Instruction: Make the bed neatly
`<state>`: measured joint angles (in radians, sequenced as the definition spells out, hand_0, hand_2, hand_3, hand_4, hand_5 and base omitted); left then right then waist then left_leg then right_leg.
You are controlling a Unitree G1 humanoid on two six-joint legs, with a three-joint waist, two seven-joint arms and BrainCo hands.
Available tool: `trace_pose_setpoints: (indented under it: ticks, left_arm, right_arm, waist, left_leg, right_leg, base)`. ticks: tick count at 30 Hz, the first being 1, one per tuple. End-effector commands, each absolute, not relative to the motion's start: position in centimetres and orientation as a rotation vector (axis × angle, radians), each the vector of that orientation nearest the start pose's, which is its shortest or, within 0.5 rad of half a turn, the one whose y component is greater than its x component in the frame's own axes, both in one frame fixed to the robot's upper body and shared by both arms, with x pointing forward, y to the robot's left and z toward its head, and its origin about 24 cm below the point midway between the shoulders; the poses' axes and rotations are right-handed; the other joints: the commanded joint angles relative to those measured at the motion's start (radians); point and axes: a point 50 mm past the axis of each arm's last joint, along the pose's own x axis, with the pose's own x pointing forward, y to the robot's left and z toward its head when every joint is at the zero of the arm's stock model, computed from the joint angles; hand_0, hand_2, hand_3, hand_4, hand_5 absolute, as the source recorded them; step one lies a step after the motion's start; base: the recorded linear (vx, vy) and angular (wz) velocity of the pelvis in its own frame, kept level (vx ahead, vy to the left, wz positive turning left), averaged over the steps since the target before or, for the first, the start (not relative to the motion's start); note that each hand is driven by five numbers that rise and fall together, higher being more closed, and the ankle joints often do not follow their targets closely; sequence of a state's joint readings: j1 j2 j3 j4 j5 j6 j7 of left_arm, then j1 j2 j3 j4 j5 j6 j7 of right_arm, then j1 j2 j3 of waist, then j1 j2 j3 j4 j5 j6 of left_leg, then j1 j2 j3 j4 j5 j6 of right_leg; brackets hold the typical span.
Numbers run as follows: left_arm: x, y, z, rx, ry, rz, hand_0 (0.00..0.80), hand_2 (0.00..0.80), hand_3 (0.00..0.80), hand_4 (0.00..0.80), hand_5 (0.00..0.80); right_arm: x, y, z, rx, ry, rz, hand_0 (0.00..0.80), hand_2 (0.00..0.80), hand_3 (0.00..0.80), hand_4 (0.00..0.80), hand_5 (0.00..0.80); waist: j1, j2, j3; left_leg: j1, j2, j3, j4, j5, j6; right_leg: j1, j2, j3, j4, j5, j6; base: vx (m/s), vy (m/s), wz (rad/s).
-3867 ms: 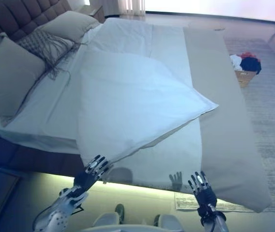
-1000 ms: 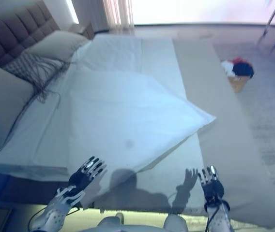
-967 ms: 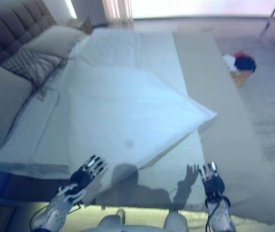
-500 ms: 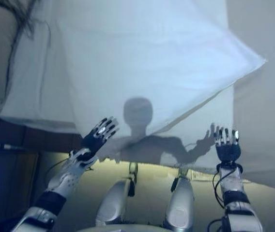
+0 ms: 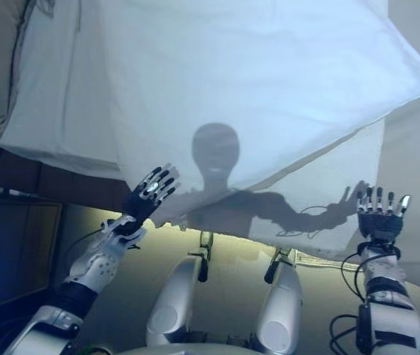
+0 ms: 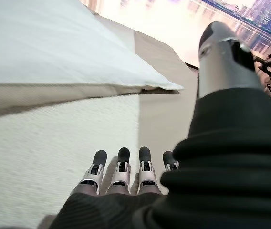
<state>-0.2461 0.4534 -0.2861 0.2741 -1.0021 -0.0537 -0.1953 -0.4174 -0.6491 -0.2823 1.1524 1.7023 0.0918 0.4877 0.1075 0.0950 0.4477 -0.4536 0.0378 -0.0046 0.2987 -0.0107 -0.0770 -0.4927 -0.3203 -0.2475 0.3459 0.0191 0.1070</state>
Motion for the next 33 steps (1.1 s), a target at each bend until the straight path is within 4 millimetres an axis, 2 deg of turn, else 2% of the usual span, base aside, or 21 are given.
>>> trace_pose_setpoints:
  ticks: [1, 7, 11, 24, 28, 33]
  left_arm:
    - [29.3, 17.2, 7.0, -0.527, -0.004, -0.379, 0.0, 0.0, 0.0, 0.0, 0.0]
    - [29.2, 16.9, 8.1, -0.521, -0.038, -0.414, 0.0, 0.0, 0.0, 0.0, 0.0]
    - [29.3, 16.7, 9.1, -0.524, -0.065, -0.443, 0.0, 0.0, 0.0, 0.0, 0.0]
    - [28.9, 16.4, 10.1, -0.531, -0.084, -0.542, 0.0, 0.0, 0.0, 0.0, 0.0]
    - [28.8, 16.5, 10.3, -0.528, -0.09, -0.543, 0.0, 0.0, 0.0, 0.0, 0.0]
    - [28.7, 17.0, 10.4, -0.51, -0.099, -0.542, 0.0, 0.0, 0.0, 0.0, 0.0]
  right_arm:
    - [25.3, -39.6, 3.9, 1.29, -0.321, -0.377, 0.0, 0.0, 0.0, 0.0, 0.0]
    - [25.6, -40.6, 5.5, 1.286, -0.36, -0.359, 0.0, 0.0, 0.0, 0.0, 0.0]
    - [26.4, -40.8, 7.1, 1.261, -0.394, -0.306, 0.0, 0.0, 0.0, 0.0, 0.0]
    - [27.7, -41.2, 9.8, 1.296, -0.449, -0.252, 0.0, 0.0, 0.0, 0.0, 0.0]
    - [28.3, -40.8, 10.1, 1.301, -0.437, -0.236, 0.0, 0.0, 0.0, 0.0, 0.0]
    - [28.4, -40.4, 9.3, 1.317, -0.413, -0.26, 0.0, 0.0, 0.0, 0.0, 0.0]
  waist:
    - [0.009, 0.007, -0.028]
    - [0.027, 0.018, -0.003]
    - [0.042, 0.027, 0.009]
    - [0.103, 0.061, 0.006]
    - [0.115, 0.065, 0.01]
    - [0.125, 0.055, 0.02]
  left_leg:
    - [-0.086, 0.023, -0.002, 0.078, 0.005, -0.029]
    - [-0.122, 0.005, -0.026, 0.101, 0.004, -0.026]
    - [-0.149, -0.002, -0.026, 0.093, 0.023, -0.02]
    - [-0.221, -0.056, -0.055, 0.068, 0.077, 0.0]
    - [-0.244, -0.065, -0.059, 0.077, 0.082, 0.004]
    - [-0.265, -0.063, -0.055, 0.11, 0.074, 0.003]
  right_leg:
    - [0.025, -0.107, 0.032, -0.023, 0.088, 0.121]
    - [0.007, -0.112, 0.029, -0.024, 0.093, 0.121]
    - [-0.005, -0.118, 0.014, -0.036, 0.104, 0.126]
    - [-0.047, -0.148, -0.02, -0.022, 0.11, 0.132]
    - [-0.067, -0.153, -0.019, -0.008, 0.107, 0.132]
    - [-0.08, -0.161, -0.019, 0.012, 0.108, 0.129]
  base:
    - [0.026, -0.009, 0.04]
    - [0.026, -0.011, 0.04]
    - [0.029, -0.025, 0.06]
    - [0.018, -0.007, 0.13]
    - [-0.004, -0.012, 0.17]
    - [-0.003, -0.029, 0.13]
